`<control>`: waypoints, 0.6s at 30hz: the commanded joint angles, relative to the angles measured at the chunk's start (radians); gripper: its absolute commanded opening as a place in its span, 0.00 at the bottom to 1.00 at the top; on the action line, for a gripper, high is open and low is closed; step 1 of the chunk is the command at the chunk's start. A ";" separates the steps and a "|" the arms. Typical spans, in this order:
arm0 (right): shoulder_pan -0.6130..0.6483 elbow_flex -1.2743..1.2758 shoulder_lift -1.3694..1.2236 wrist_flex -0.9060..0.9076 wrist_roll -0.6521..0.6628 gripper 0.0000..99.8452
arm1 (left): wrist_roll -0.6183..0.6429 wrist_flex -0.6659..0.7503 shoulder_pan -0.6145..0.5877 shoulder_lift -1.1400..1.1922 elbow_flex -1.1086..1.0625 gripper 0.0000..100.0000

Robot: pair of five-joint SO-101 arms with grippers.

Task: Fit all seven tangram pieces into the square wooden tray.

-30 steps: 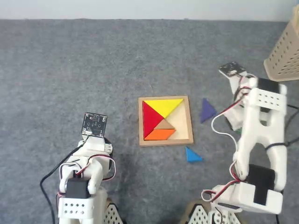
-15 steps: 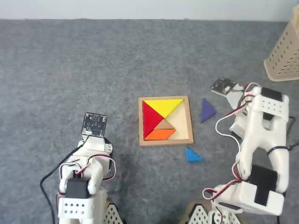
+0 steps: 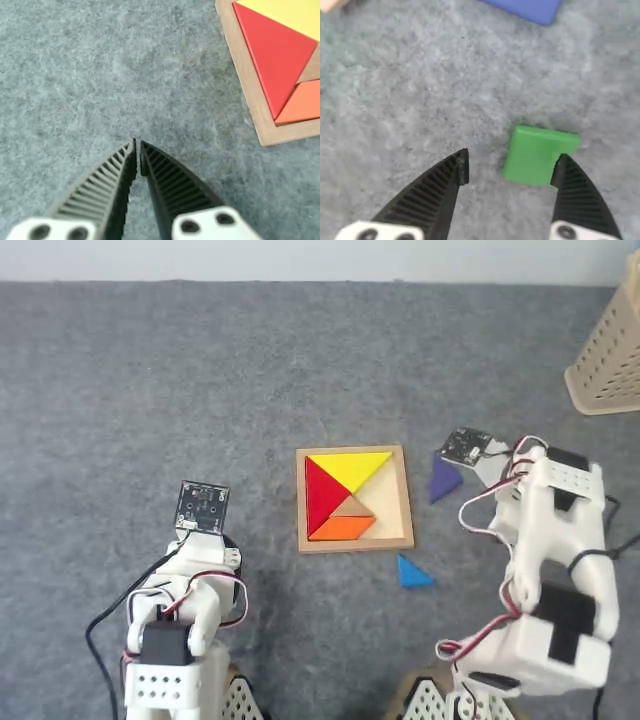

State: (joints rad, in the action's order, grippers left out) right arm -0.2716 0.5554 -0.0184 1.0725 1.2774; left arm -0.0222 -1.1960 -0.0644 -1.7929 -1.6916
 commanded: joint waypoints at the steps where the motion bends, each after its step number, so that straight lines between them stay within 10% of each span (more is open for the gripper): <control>1: -0.042 -0.015 -0.028 -0.065 0.014 0.28 | 0.009 -0.005 -0.005 -0.003 0.005 0.01; 18: -0.134 -0.083 -0.159 -0.076 0.009 0.14 | 0.009 -0.005 -0.006 -0.003 0.005 0.01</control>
State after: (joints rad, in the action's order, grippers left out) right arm -0.3698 0.5002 -0.1657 1.0019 1.2835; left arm -0.0222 -1.1960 -0.0644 -1.7929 -1.6916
